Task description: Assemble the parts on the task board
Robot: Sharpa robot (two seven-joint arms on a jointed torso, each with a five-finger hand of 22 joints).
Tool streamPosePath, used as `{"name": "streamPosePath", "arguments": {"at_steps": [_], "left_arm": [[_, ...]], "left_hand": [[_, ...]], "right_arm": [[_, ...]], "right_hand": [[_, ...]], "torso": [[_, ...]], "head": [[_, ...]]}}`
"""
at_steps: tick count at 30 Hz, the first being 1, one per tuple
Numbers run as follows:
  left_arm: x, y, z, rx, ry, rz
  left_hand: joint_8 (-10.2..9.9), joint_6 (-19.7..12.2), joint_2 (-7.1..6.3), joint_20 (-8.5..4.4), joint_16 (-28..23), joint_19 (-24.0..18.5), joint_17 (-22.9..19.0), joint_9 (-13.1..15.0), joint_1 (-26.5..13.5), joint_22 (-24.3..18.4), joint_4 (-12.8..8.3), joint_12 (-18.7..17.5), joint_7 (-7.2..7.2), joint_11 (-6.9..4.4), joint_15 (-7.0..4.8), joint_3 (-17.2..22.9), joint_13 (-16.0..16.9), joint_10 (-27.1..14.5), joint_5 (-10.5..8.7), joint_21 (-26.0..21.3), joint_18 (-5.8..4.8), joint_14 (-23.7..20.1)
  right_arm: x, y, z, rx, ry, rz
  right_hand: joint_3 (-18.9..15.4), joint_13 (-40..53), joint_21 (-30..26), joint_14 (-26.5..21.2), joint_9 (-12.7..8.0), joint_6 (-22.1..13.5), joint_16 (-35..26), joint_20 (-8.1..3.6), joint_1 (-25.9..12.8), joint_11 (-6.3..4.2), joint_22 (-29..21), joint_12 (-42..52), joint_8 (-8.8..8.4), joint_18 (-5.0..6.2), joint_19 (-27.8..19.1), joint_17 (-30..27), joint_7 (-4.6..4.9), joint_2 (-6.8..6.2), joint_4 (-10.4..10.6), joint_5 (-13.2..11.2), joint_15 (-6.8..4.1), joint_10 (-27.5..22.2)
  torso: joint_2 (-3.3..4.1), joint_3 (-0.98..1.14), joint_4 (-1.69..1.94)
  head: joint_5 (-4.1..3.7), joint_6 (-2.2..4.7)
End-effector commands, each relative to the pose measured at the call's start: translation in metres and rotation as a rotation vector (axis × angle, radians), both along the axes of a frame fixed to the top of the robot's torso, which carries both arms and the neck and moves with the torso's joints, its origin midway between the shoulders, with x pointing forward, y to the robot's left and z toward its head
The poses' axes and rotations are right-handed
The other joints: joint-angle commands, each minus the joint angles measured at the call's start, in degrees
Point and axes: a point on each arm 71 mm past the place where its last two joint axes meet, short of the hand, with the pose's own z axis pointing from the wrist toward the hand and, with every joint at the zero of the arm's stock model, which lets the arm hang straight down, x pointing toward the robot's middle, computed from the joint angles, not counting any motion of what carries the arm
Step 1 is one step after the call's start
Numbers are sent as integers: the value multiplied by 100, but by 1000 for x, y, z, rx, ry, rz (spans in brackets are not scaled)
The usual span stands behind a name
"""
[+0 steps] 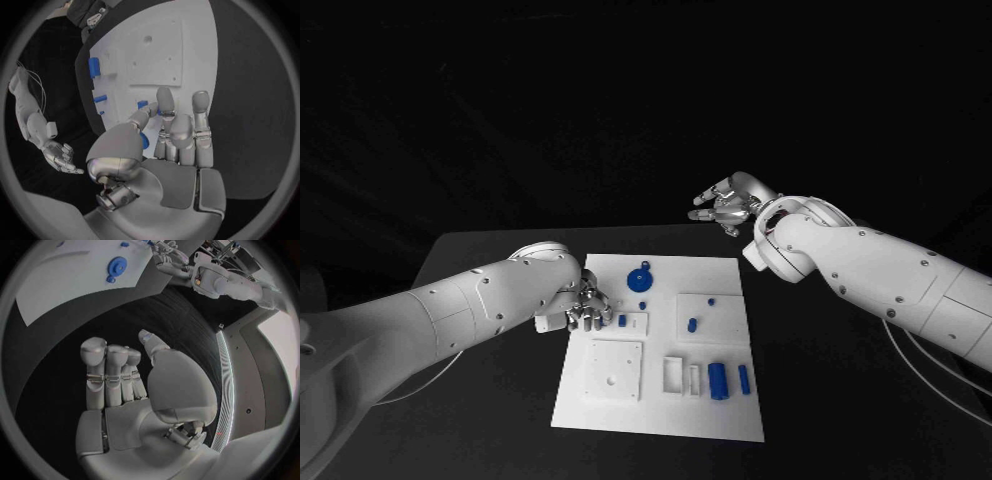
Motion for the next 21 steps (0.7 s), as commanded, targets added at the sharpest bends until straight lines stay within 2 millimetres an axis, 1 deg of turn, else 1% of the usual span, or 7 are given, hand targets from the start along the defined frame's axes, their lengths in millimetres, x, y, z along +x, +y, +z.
{"name": "streamPosePath", "arguments": {"at_steps": [1,4,10,14,16,18,21], "left_arm": [[0,-1,-2,9,6,3],[2,-1,0,3,-3,12],[4,-2,1,3,-10,24],[5,-1,1,5,-16,32],[6,-1,1,7,-16,34],[6,-1,1,10,-14,35],[7,-1,1,15,-8,35]], "left_hand": [[30,629,79,1,31,-11,4,46,33,99,3,21,-600,-141,-24,40,-18,184,-28,17,-3,15],[27,623,46,3,16,-8,-13,66,41,98,9,29,-600,-136,-22,9,-22,184,-61,13,-5,14],[16,574,-118,3,-34,1,-81,38,191,97,181,3,-596,-127,-23,-214,-33,190,-142,-28,-18,7],[15,516,-220,3,-56,5,-122,-177,237,96,291,-21,-583,-124,-23,-318,-46,185,-201,-54,-24,-2],[15,505,-292,1,-59,8,-131,-215,241,95,354,-21,-587,-126,-26,-402,-49,185,-309,-64,-31,-3],[12,497,-336,2,-70,7,-150,-234,242,93,393,-29,-591,-126,-25,-465,-54,184,-475,-73,-35,-12],[16,487,-399,-2,-79,13,-172,-315,329,93,503,-47,-588,-124,-27,-559,-59,184,-543,-103,-44,-21]], "right_arm": [[0,1,-1,-12,4,12],[0,1,-1,-12,5,12],[0,1,-1,-14,6,12],[0,0,-1,-14,7,11],[0,0,-1,-14,7,11],[0,0,-1,-14,7,11],[0,0,-1,-15,7,12]], "right_hand": [[-5,4,-19,-13,-1,34,-20,18,-15,-3,547,-37,-10,57,158,8,13,38,-32,19,-3,-18],[-5,4,-19,-13,-1,34,-20,18,-15,-3,547,-37,-10,57,158,8,13,38,-32,19,-3,-18],[-5,4,-19,-13,-1,34,-20,18,-15,-3,547,-37,-10,57,158,8,13,38,-32,19,-3,-18],[-5,4,-19,-13,-1,34,-20,18,-15,-3,547,-37,-10,57,158,8,13,38,-32,19,-3,-18],[-5,4,-19,-13,-1,34,-20,18,-15,-3,547,-37,-10,57,158,8,13,38,-32,19,-3,-18],[-5,4,-19,-13,-1,34,-20,18,-15,-3,547,-37,-10,57,158,8,13,38,-32,19,-3,-18],[-5,4,-19,-13,-1,34,-20,18,-15,-3,547,-37,-10,57,158,8,13,38,-32,19,-3,-18]], "torso": [[1,-2,4],[-2,0,2],[-5,-2,9],[-4,-4,11],[-4,-7,11],[-4,-8,10],[-3,-3,4]], "head": [[-11,-3],[-16,-2],[-22,-1],[-27,6],[-30,8],[-27,10],[-21,9]]}}
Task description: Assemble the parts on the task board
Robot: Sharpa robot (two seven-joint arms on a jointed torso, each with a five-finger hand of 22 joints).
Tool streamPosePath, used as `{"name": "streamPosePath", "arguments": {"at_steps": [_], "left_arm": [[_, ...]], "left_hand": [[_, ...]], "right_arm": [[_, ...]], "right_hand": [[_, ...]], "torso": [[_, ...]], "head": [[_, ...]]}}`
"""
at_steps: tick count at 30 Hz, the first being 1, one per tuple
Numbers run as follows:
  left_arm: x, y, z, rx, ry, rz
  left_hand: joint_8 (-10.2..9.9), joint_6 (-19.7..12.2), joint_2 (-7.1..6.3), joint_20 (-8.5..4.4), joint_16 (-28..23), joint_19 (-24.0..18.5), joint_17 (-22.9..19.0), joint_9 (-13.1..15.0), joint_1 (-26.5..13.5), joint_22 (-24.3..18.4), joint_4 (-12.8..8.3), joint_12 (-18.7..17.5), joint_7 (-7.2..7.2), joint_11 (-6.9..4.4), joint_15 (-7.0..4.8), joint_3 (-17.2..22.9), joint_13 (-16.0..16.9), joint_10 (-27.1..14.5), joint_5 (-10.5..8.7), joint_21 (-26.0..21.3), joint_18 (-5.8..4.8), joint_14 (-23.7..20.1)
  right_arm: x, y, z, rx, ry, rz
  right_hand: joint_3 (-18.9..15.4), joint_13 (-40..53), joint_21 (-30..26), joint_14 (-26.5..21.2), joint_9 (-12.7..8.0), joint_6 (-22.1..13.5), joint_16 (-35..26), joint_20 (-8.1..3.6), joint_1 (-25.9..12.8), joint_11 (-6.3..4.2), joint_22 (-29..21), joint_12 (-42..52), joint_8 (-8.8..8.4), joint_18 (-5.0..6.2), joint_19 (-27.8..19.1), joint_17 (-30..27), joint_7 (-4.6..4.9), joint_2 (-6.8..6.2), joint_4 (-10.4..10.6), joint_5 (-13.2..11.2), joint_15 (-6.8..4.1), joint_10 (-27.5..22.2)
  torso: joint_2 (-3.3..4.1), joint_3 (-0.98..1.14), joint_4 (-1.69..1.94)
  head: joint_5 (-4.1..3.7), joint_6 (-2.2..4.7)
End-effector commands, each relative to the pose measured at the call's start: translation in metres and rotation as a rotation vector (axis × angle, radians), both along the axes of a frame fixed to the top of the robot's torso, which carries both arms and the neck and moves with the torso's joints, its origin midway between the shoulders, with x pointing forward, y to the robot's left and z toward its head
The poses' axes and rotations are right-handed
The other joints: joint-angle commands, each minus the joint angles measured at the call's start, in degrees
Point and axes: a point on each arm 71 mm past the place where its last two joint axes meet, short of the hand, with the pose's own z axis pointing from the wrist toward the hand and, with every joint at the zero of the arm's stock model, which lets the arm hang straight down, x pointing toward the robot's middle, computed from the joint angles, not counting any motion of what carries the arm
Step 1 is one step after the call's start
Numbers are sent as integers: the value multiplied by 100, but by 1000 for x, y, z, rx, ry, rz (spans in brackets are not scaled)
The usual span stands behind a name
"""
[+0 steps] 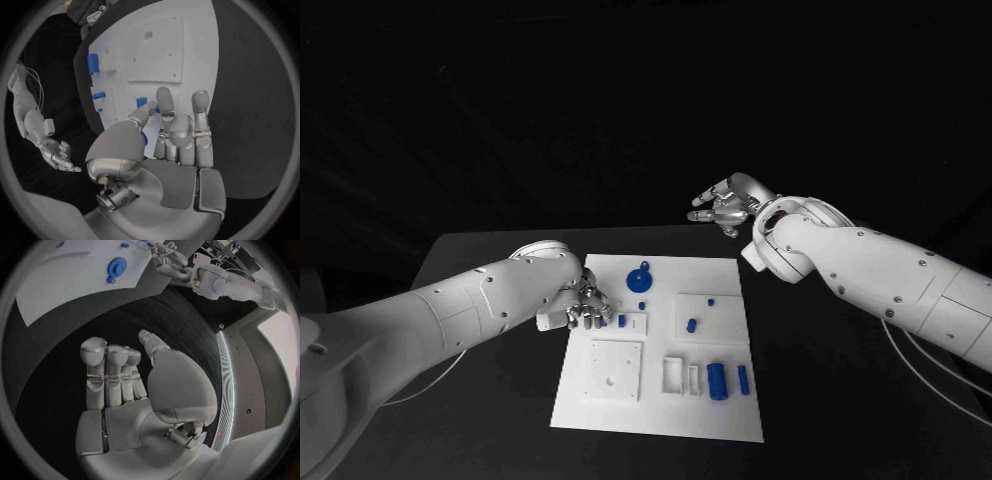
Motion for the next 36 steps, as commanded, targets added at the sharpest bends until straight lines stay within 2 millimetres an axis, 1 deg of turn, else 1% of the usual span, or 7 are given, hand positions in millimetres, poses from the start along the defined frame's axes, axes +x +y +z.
{"name": "streamPosePath", "arguments": {"at_steps": [1,9,21,23,29,34,36], "left_arm": [[1,1,0,12,-2,9],[0,0,-2,23,12,1],[0,3,-3,24,11,4],[1,3,-2,22,7,6],[1,5,-2,18,-3,14],[1,10,-2,11,-3,12],[0,12,-2,5,-2,10]], "left_hand": [[10,436,-94,-1,-33,12,-12,-26,-27,90,25,-38,-488,-141,-25,-33,-9,166,-37,-21,-48,-19],[9,442,-242,3,-41,6,-38,-71,-15,93,151,-61,-502,-143,-23,-196,-17,166,-195,-47,-55,-40],[4,505,-542,1,-58,3,-88,-197,171,96,777,-80,-511,-123,-35,-821,-3,166,-1019,-87,-71,-65],[10,515,-515,-1,-61,7,-94,-185,172,95,834,-81,-502,-137,-24,-1124,-2,164,-833,-89,-71,-67],[9,515,-431,-1,-63,13,-104,-201,280,96,925,-87,-500,-133,-25,-1513,1,165,-918,-97,-70,-69],[10,530,-567,-1,-63,10,-104,-199,308,97,1074,-93,-496,-130,-24,-1516,-1,165,-1031,-103,-73,-71],[11,544,-728,1,-63,3,-104,-191,327,96,1219,-93,-491,-127,-21,-1445,-4,164,-1149,-108,-74,-79]], "right_arm": [[0,1,-1,-12,4,12],[0,1,0,-12,3,11],[0,0,0,-12,2,9],[0,0,0,-11,1,9],[0,0,0,-11,1,9],[0,0,-1,-11,2,8],[0,0,-3,-10,4,8]], "right_hand": [[-5,4,-19,-13,-1,21,-20,18,-15,-4,547,-37,-10,57,158,9,0,38,-32,19,-3,-19],[-5,4,-19,-13,-1,21,-20,18,-15,-4,547,-37,-10,57,158,9,0,38,-32,19,-3,-19],[-5,4,-19,-13,-1,21,-20,18,-15,-4,547,-37,-10,57,158,9,0,38,-32,19,-3,-19],[-4,-5,-26,-14,-2,9,-28,19,-23,-3,545,-51,-13,57,154,6,3,35,-51,20,-2,-25],[-4,-5,-26,-14,-2,9,-28,19,-23,-3,545,-51,-13,57,154,6,3,35,-51,20,-2,-25],[-4,-5,-26,-14,-2,9,-28,19,-23,-3,545,-51,-13,57,154,6,3,35,-51,20,-2,-25],[-4,-5,-26,-14,-2,9,-28,19,-23,-3,545,-51,-13,57,154,6,3,35,-51,20,-2,-25]], "torso": [[2,3,-6],[-1,-6,7],[1,-4,1],[4,-3,0],[2,0,-1],[1,0,3],[1,0,-1]], "head": [[7,0],[8,-1],[17,5],[16,7],[25,10],[26,1],[30,-2]]}}
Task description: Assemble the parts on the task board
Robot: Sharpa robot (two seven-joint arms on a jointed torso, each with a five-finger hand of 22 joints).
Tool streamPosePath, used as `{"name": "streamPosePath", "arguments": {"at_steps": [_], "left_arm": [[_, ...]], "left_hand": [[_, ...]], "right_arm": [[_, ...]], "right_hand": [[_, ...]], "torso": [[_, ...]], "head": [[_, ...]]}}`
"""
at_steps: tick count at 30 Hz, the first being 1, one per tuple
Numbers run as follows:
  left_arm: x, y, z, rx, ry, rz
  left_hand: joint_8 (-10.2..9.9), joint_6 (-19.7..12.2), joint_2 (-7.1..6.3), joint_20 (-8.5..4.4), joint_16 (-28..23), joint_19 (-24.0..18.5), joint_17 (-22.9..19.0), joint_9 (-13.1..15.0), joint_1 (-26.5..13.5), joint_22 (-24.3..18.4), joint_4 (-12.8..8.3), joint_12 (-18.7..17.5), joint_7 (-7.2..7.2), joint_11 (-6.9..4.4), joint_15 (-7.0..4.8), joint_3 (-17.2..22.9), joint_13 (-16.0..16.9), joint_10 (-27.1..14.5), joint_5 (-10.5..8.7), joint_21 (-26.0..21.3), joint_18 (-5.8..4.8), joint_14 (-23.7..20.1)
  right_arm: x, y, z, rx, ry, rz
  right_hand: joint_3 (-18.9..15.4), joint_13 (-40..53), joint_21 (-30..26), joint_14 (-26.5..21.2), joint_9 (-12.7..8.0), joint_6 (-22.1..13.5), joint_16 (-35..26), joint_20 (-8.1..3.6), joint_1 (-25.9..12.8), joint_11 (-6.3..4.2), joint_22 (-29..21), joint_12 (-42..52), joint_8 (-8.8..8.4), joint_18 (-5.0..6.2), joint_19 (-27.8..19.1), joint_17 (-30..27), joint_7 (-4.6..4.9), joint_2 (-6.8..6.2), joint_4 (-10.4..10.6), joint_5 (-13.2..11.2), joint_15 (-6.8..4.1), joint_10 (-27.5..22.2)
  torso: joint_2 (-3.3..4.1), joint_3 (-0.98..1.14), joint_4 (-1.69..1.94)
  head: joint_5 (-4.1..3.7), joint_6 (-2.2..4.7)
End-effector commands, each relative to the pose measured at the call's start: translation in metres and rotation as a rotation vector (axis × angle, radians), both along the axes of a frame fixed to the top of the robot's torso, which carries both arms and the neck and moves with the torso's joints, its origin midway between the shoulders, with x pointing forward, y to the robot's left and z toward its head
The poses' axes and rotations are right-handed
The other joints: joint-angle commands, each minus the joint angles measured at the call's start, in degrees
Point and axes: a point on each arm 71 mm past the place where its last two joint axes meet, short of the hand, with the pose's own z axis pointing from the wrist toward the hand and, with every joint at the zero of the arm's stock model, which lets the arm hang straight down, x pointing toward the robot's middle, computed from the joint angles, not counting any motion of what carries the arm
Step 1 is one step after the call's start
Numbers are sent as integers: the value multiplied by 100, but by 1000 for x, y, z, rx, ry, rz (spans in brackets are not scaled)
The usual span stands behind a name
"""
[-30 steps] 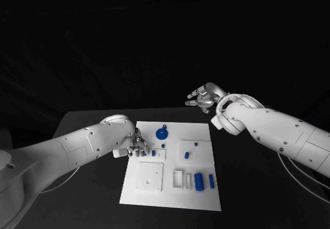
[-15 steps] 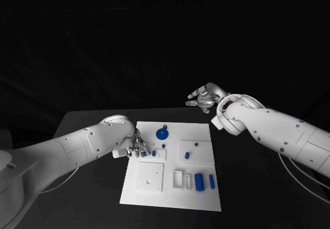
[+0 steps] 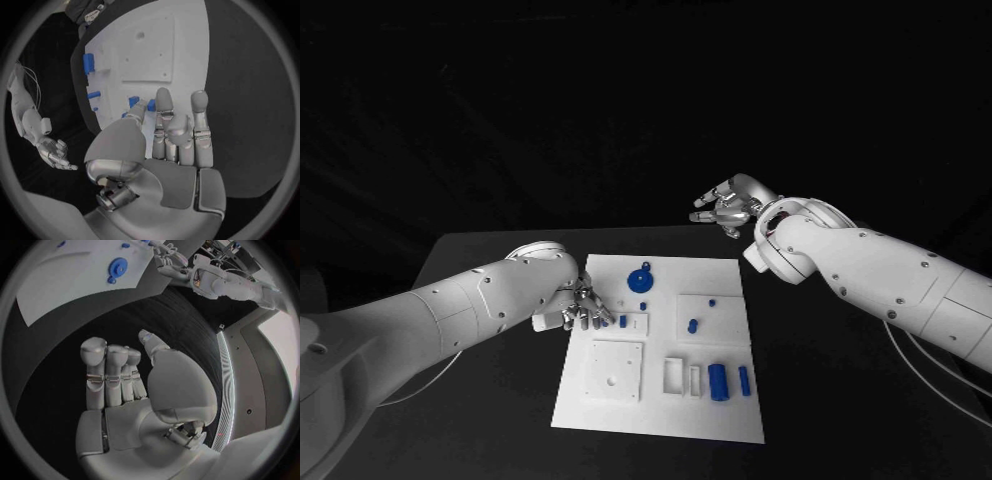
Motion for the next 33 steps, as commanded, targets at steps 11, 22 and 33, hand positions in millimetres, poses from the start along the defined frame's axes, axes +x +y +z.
{"name": "streamPosePath", "arguments": {"at_steps": [11,22,33], "left_arm": [[-7,1,10,-103,4,-17],[-9,-4,28,-272,-63,10],[-13,-15,63,-535,-456,-142]], "left_hand": [[8,35,-714,-16,-64,-12,-56,61,-113,99,901,-54,46,15,1,-120,-27,288,-1136,-41,-84,-89],[-13,-520,66,58,-728,-247,-921,-252,467,12,433,-718,218,145,79,-639,-187,140,-474,-297,-93,-529],[-27,-744,357,350,-1429,-672,-1746,-1879,1738,-263,-1308,-2112,557,395,394,359,-925,-568,275,-1014,40,-1216]], "right_arm": [[-1,0,-9,-9,11,6],[-1,-2,-10,-10,12,2],[-2,-7,-10,-5,7,-2]], "right_hand": [[6,-18,-51,-18,-2,1,-53,19,-28,-10,541,-36,-12,60,152,-12,8,34,-36,24,-1,-43],[6,-18,-51,-18,-2,1,-53,19,-28,-10,541,-36,-12,60,152,-12,8,34,-36,24,-1,-43],[7,-21,-54,-16,-1,8,-54,20,-32,-11,541,-38,-10,58,152,-13,4,39,-33,34,-1,-43]], "torso": [[0,-5,4],[-3,-4,0],[8,-8,-5]], "head": [[26,-4],[39,30],[-5,74]]}}
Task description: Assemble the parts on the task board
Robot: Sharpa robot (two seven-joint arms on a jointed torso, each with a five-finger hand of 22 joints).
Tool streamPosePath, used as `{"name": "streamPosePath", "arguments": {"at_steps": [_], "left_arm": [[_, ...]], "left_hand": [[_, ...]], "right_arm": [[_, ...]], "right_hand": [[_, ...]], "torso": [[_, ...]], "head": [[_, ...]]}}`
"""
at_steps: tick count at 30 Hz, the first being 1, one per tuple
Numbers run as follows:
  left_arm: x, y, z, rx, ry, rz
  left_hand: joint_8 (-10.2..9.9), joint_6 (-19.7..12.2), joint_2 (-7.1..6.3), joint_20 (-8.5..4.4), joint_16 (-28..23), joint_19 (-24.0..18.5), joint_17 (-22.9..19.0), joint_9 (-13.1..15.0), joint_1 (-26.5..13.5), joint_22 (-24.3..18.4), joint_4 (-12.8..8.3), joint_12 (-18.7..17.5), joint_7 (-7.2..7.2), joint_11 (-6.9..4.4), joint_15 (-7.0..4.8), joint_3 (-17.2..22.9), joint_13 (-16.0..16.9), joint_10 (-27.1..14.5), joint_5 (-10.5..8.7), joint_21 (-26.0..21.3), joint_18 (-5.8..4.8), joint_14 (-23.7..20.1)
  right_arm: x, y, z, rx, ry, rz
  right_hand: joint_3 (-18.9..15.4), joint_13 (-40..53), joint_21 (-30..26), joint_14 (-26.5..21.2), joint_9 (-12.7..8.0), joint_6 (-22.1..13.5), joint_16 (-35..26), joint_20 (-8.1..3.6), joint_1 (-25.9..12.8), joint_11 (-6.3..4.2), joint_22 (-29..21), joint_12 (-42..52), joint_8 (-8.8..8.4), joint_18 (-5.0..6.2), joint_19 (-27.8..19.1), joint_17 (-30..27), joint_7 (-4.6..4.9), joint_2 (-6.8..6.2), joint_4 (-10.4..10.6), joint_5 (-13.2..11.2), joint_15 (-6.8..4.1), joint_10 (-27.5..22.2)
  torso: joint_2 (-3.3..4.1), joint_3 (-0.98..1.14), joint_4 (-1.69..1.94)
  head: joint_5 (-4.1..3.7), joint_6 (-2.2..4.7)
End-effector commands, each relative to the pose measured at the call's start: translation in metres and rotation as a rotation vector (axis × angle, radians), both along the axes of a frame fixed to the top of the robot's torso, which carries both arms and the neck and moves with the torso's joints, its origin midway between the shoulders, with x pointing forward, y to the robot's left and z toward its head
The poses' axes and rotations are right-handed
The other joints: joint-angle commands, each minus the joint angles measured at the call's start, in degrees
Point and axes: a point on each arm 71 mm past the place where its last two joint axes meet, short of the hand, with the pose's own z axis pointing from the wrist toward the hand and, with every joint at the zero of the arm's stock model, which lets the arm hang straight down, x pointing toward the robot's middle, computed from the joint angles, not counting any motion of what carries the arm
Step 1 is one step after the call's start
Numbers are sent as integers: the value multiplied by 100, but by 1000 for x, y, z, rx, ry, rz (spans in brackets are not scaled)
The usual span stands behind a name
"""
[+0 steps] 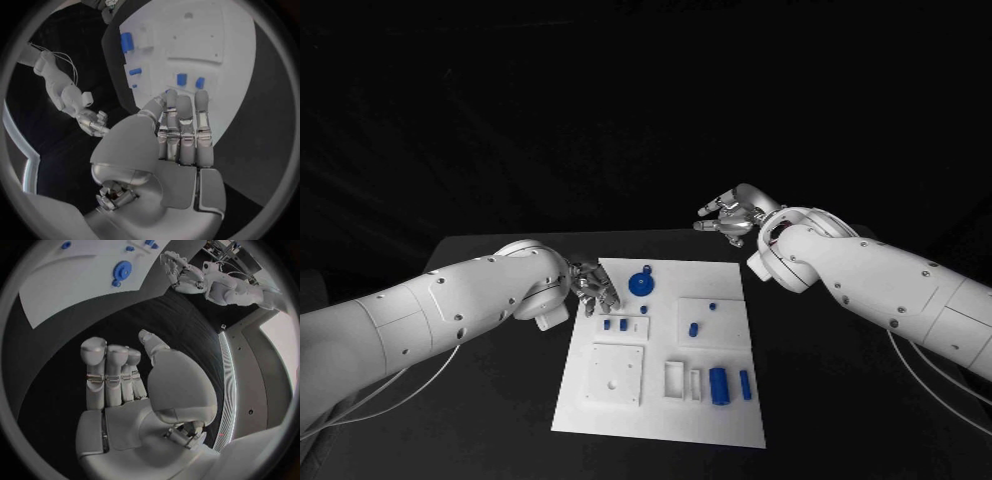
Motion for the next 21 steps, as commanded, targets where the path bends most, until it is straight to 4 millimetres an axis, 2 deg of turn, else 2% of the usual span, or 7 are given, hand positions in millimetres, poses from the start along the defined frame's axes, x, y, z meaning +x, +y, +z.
{"name": "streamPosePath", "arguments": {"at_steps": [1,4,6,10,12,15,21], "left_arm": [[0,-13,23,-166,-299,-77],[-4,-18,28,-182,-409,-129],[-7,-22,29,-182,-472,-163],[-12,-28,26,-162,-575,-223],[-14,-31,22,-140,-609,-251],[-15,-36,15,-95,-641,-292],[-14,-43,-3,-28,-619,-338]], "left_hand": [[-29,-150,-2,33,-174,-111,-159,-314,132,6,-212,-282,116,106,63,97,-170,-176,-58,-95,126,-105],[-27,-294,-16,146,-495,-339,-377,-832,280,105,-418,-710,224,295,195,182,-357,-432,-246,-178,208,-296],[-21,-318,-1,198,-606,-367,-475,-1072,284,174,-466,-854,241,353,231,194,-357,-496,-322,-183,270,-244],[-21,-333,-40,258,-702,-362,-600,-1637,267,357,-573,-875,217,407,260,243,-367,-668,-339,-182,369,-166],[-17,-321,-82,280,-722,-343,-636,-1772,243,368,-580,-876,241,465,286,273,-368,-832,-336,-201,394,-159],[-15,-231,-152,303,-712,-268,-701,-2024,193,361,-569,-881,229,471,292,335,-370,-866,-346,-293,428,-116],[-15,-252,-184,303,-581,-150,-683,-2114,129,369,-540,-881,259,489,293,348,-370,-930,-363,-321,435,-47]], "right_arm": [[-1,0,0,-1,-9,11],[-1,-1,0,1,-9,11],[-1,-1,0,3,-9,12],[-1,-1,-1,6,-10,14],[-2,-1,-1,7,-11,16],[-2,0,-1,9,-12,17],[-2,1,-2,10,-12,20]], "right_hand": [[10,-9,-26,-18,-1,21,-23,20,-37,-12,535,-39,-11,56,150,-11,14,43,-29,42,-1,-44],[9,-12,-37,-19,-1,24,-29,19,-46,-12,532,-42,-10,56,148,-16,15,44,-23,46,-1,-45],[10,-15,-43,-19,-1,25,-30,19,-53,-13,532,-45,-11,55,147,-16,13,46,-16,61,-1,-46],[12,-14,-45,-17,-2,23,-29,17,-63,-14,531,-42,-12,53,148,-16,13,43,-5,93,-2,-44],[13,-15,-41,-16,-2,23,-28,17,-67,-14,532,-43,-12,52,149,-15,13,42,-1,101,-2,-45],[15,-14,-48,-16,-1,24,-28,17,-67,-15,531,-41,-11,53,149,-15,12,40,0,113,-2,-43],[21,-10,-43,-15,-1,24,-27,15,-72,-14,533,-34,-11,51,152,-14,12,32,8,139,-4,-39]], "torso": [[11,-3,-13],[5,-1,-10],[3,-4,-5],[9,-3,-7],[12,-4,-9],[10,-1,-17],[12,17,-33]], "head": [[-14,23],[-13,31],[-18,36],[-22,47],[-22,51],[-15,59],[-19,56]]}}
